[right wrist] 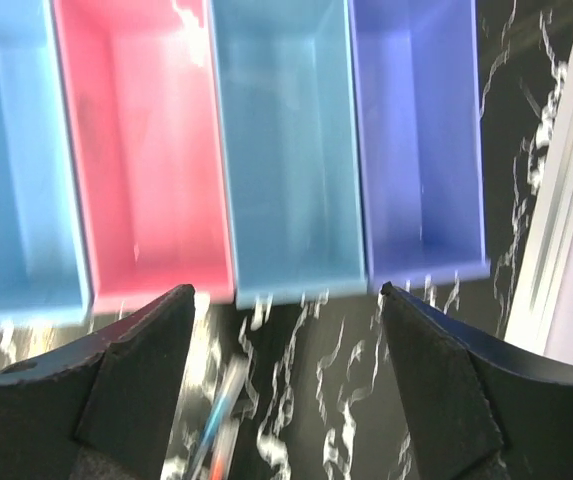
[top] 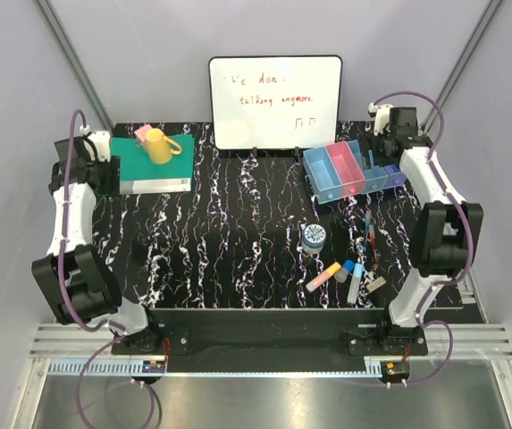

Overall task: Sort the stationery into containers
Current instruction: Move the storage box to the center of the board.

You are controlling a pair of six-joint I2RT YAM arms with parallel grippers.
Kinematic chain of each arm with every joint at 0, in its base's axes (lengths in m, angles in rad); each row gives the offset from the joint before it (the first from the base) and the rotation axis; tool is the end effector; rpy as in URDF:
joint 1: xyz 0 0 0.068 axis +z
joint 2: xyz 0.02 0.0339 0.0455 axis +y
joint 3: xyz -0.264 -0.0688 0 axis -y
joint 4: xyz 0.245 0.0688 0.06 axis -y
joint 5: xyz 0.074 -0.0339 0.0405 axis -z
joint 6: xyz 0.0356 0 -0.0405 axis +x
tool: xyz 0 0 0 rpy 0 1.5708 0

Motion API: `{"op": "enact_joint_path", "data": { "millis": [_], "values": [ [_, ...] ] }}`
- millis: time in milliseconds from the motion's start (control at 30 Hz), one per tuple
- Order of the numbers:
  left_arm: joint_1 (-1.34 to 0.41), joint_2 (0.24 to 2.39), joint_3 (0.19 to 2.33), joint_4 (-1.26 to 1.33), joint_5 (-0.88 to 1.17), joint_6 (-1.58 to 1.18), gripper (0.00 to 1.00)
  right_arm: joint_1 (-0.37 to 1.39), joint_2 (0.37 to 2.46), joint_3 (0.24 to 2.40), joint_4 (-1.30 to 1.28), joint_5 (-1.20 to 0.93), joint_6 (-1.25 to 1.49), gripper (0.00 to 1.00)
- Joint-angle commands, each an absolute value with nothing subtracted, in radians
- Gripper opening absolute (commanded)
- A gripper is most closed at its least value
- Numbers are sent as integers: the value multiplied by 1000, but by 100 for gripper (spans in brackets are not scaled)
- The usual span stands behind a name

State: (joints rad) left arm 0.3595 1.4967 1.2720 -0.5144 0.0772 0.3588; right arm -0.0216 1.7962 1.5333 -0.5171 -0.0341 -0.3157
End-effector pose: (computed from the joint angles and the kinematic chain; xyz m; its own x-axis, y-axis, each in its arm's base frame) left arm 0.3132 0.1148 0.3069 -0.6948 0.1129 -0.7103 -0.0570 0.9758 0.2109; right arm 0.4090 -0.0076 0.2880 -0.6675 -0.2960 -0.6832 -0.2208 0.9550 -0.1979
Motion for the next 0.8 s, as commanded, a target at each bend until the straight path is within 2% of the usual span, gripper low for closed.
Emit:
{"op": "enact_joint_path", "data": {
  "millis": [0,167,500,633,667,700,767],
  "values": [
    [360,1405,1229,-609,172,367,65,-21,1919,1670,-466,-15,-328,81],
    [354,1339,1218,-666,196,387,65,-21,2040,1733,-445,-15,-348,82],
    [354,1308,1206,-698,192,397,65,-12,2109,1755,-443,-35,-328,83],
    [353,1313,1207,-699,193,397,65,-9,2111,1721,-443,-46,-316,72],
    [353,1316,1207,-698,196,396,65,-9,2111,1712,-443,-46,-314,62],
    [353,1316,1207,-698,196,399,65,-6,2109,1703,-443,-46,-311,59],
    [353,1318,1209,-699,196,402,65,-6,2105,1674,-443,-49,-298,57]
  ]
}}
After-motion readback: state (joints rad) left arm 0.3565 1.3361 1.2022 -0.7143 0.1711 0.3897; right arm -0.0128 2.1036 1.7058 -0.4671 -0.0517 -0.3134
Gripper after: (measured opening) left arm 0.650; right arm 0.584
